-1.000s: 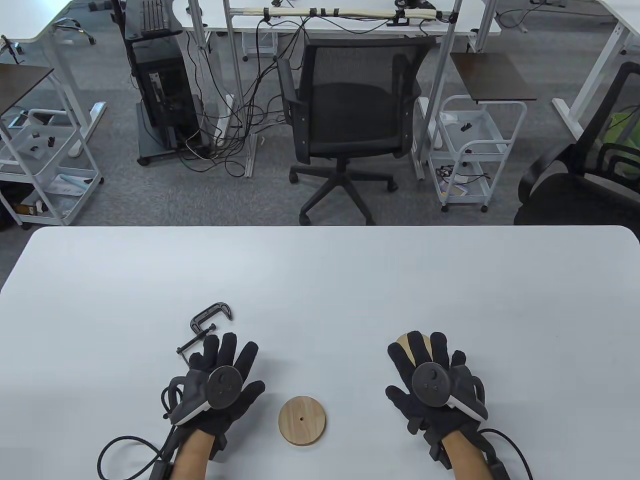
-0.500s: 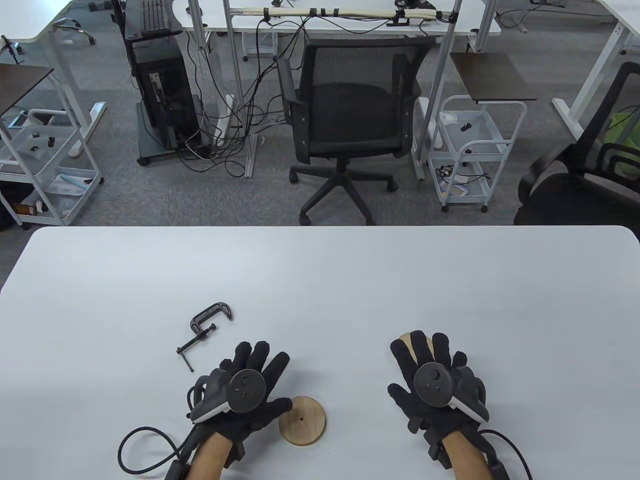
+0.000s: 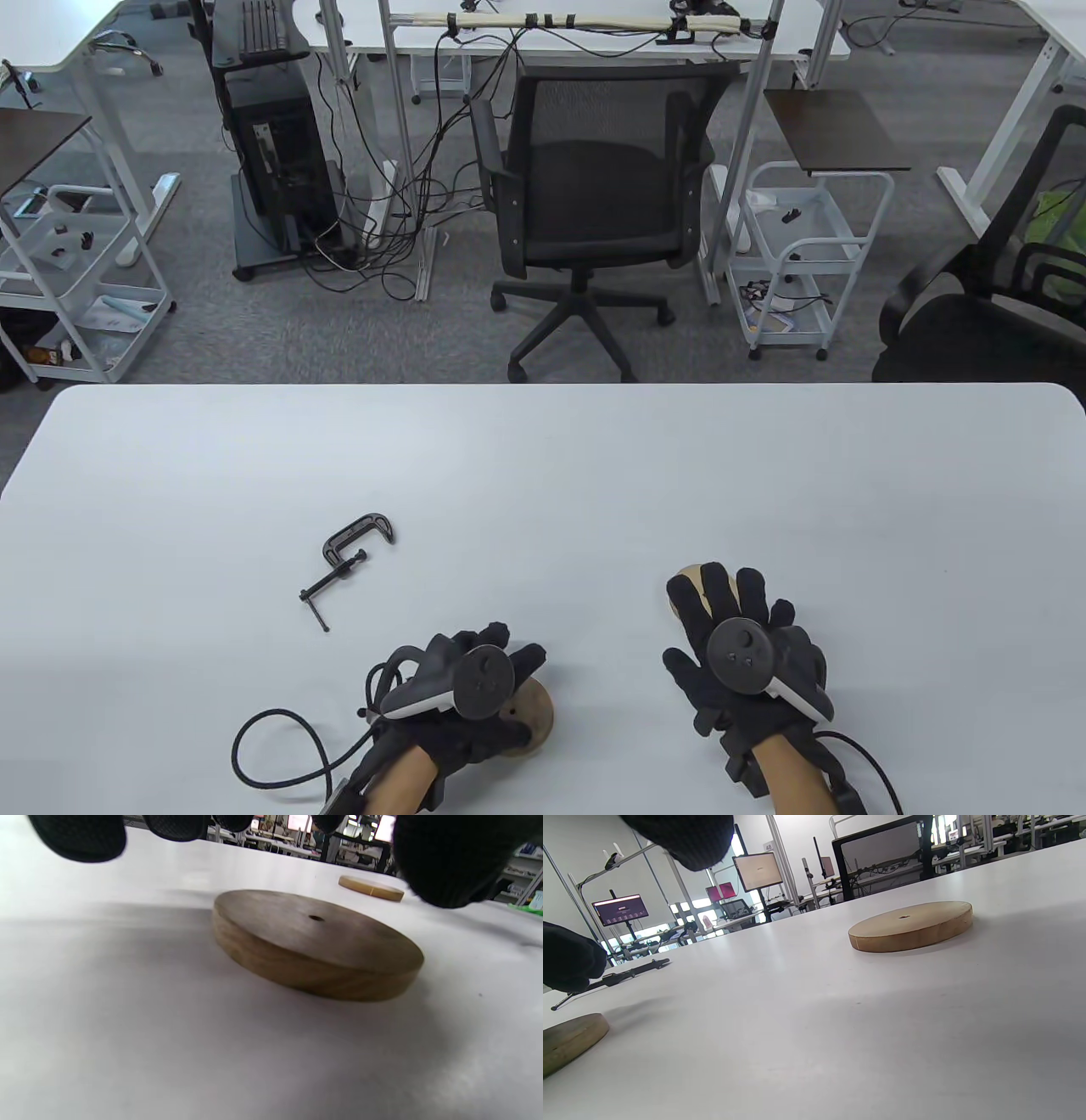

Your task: Screw the clamp shut

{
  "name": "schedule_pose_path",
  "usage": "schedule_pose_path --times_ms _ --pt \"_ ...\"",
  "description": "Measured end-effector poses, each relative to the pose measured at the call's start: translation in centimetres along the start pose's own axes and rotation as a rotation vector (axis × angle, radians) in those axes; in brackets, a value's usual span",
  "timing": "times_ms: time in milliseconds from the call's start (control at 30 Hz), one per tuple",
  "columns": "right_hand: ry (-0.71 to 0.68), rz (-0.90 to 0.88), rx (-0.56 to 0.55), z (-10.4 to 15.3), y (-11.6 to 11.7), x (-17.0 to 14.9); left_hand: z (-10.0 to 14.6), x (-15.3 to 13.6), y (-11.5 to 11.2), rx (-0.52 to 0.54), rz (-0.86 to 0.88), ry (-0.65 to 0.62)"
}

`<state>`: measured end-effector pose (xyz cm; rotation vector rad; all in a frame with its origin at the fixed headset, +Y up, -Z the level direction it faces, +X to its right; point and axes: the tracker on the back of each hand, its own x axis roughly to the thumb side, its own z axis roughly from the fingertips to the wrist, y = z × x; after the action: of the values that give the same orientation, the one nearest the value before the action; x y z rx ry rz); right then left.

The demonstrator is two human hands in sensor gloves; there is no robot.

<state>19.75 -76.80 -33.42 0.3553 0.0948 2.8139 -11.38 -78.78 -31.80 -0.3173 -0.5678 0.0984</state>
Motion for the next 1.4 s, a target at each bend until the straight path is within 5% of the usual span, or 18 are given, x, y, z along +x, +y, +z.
schedule_pose_path --times_ms 967,1400 --pt "0.055 0.008 0.025 0.4 -0.3 0.6 -2.4 2.6 -2.1 -0.206 -0.057 0.043" --pt "0.052 0.000 0.027 0.4 -0.3 0.6 -3.2 3.1 -2.1 -0.207 -0.001 0.063"
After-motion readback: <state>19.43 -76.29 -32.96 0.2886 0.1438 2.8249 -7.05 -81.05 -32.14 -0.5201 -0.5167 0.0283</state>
